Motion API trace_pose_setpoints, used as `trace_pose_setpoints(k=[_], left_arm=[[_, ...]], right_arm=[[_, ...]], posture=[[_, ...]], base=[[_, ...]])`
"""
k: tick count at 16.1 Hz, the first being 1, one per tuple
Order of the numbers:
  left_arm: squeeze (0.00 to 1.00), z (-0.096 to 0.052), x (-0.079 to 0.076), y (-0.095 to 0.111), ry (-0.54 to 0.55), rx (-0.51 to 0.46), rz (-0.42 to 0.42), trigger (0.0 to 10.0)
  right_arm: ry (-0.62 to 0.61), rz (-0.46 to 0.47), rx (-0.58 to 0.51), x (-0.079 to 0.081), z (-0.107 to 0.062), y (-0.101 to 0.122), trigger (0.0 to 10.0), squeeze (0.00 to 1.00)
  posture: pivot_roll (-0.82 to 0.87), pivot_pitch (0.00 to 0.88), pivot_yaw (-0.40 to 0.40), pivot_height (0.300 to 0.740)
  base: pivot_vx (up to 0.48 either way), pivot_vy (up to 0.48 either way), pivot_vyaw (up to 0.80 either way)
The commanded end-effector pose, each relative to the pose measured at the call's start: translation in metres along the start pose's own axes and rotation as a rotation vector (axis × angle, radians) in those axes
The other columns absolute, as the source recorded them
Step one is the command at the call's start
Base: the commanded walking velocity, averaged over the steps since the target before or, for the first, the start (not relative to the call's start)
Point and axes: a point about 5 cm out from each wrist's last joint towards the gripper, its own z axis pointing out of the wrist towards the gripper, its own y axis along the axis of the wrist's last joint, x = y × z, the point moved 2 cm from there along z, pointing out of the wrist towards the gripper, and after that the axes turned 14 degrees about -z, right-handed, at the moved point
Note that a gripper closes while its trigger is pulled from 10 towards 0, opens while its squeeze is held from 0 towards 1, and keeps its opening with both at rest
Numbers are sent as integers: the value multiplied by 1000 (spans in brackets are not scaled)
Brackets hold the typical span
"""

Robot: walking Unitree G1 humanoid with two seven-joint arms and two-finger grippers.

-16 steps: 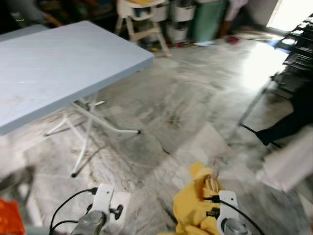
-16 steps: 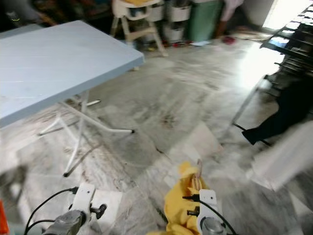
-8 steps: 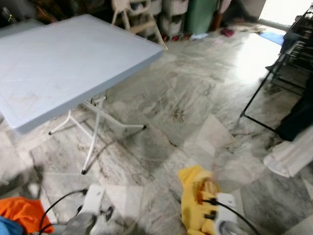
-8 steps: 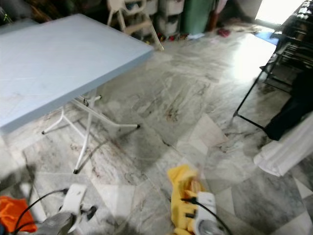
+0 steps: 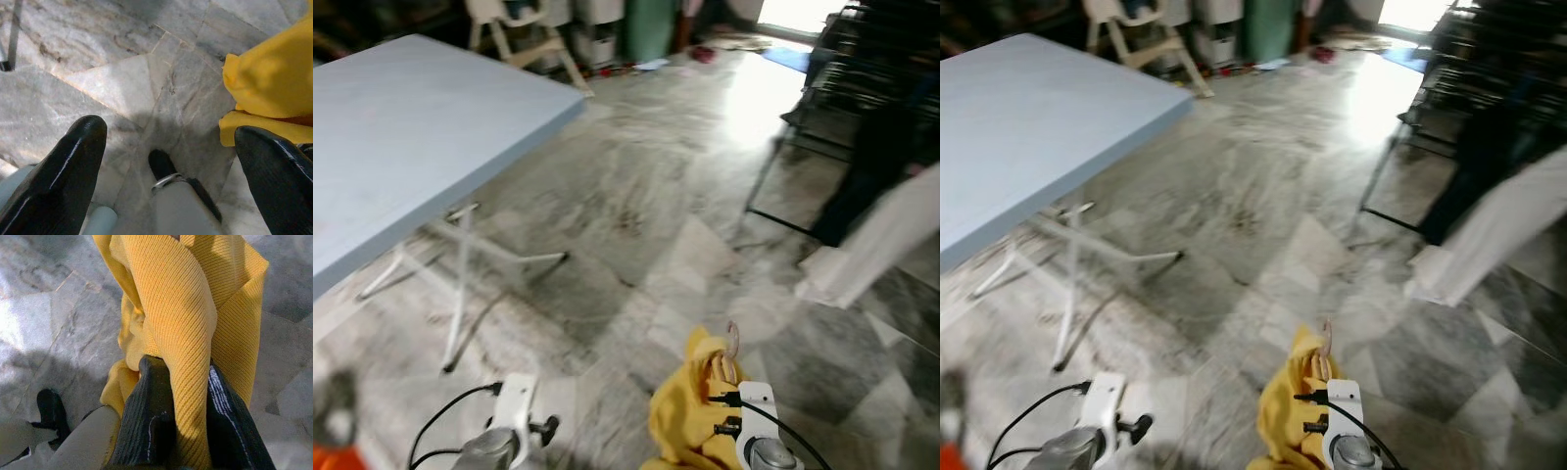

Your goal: Hang hanger

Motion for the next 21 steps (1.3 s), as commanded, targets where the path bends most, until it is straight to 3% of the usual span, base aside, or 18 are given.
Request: trace_pose_setpoints(k=[1, 10, 21], left_arm=[[0, -1, 3, -1, 0, 7, 1, 10000], [0, 1, -8, -7, -11, 30, 38, 10000], [0, -1, 1, -14, 73, 35, 25, 10000]], right_arm=[[-13, -2, -20, -4, 1, 6, 10000, 0], [-29, -2, -9, -10, 0, 0, 10000, 0], [-13, -39, -6, -9, -1, -3, 10000, 0]], posture=[[-62, 54, -12, 740], [-69, 51, -7, 740], [-66, 61, -24, 740]], base=[[289, 0, -800], [283, 0, -765], [0, 0, 0]])
